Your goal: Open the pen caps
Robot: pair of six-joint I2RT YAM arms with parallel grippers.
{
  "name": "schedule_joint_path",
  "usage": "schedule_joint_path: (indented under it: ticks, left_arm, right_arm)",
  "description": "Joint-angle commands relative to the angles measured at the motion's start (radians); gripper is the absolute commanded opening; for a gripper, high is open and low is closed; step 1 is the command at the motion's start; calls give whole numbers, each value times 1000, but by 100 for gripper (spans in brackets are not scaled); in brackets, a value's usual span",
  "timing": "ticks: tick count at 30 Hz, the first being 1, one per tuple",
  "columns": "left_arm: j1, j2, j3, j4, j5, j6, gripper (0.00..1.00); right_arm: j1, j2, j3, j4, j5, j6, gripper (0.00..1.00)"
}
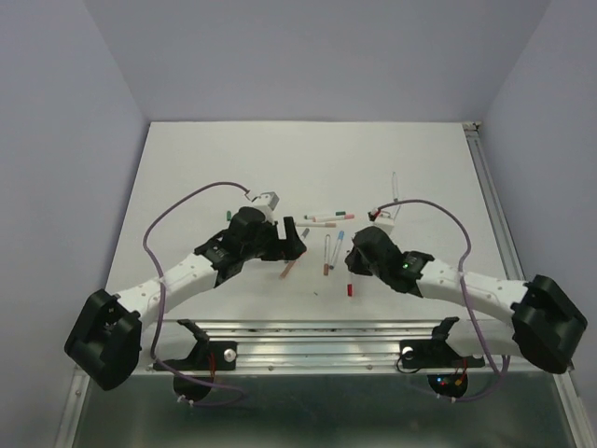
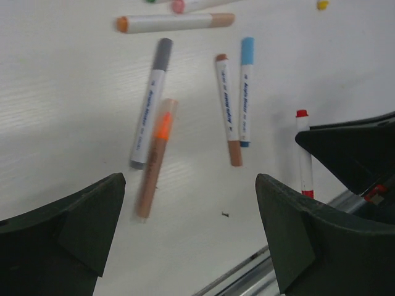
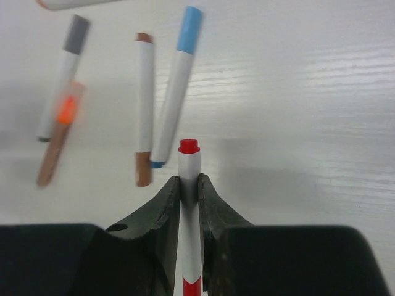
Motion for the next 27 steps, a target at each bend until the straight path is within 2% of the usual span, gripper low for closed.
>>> schedule_joint_path:
  ticks: [1,3,6,10,14,17,19,23,27]
  left_arm:
    - [-90,-53,2,167,150,-11,99]
    - [-123,-53,7,206,180,-18,99]
    - [-162,-40,24,266,227,-32,99]
    - [-212,4,64,321,257,-48,99]
    - [-235,68,111,323,277,-51,98]
    - [-260,102,128,340,282,-57,96]
    - [-269,118,133,349,277,-60,88]
    - [-274,125,131,347,265,-52,82]
    - [-275,138,145,349,270,-51,77]
  right_arm:
    - [7,-191,-98,334,-155,-111,1]
    - [7,-277,-126,406,-194,-119,1]
    - [7,-358,-121,437,-142,-113,1]
    - [8,-392,-108,483,-120,-110,1]
    - [8,-386,-89,460,-73,-43,1]
    - [7,-395,-103,469,-11,19,1]
    - [8,-401,-106,469,19,49,1]
    - [8,-404,-88,387,127,128,1]
    - [8,-413,-98,399,127,143,1]
